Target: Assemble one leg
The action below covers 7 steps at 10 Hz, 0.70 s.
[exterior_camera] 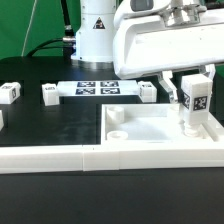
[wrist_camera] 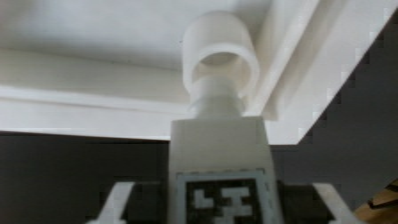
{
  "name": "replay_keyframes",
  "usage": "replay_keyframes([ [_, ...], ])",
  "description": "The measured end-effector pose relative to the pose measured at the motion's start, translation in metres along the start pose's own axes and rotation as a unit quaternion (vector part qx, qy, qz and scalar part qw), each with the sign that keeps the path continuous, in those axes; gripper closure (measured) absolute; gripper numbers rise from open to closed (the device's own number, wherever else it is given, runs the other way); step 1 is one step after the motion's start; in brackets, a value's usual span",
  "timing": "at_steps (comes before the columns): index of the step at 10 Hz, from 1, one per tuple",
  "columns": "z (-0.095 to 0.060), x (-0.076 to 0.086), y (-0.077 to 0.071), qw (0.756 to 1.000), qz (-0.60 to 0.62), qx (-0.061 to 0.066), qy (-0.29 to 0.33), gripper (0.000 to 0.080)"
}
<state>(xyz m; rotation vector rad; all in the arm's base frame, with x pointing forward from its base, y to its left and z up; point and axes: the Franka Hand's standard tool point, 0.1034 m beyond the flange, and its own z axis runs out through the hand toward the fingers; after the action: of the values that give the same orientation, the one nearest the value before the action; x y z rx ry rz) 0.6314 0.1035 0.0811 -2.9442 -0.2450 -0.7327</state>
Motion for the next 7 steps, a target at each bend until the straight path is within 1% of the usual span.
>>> replay_keyframes([
  [1,0.002,-0.005,-0.002,1.0,-0.001,0.001,-0.002,0.0509],
  [5,0.01,-0.016,-0.003,1.0,-0.001,0.0,-0.003,0.0509],
  [7,0.013,-0.014,-0.003,1.0,-0.002,-0.003,0.019,0.0509],
])
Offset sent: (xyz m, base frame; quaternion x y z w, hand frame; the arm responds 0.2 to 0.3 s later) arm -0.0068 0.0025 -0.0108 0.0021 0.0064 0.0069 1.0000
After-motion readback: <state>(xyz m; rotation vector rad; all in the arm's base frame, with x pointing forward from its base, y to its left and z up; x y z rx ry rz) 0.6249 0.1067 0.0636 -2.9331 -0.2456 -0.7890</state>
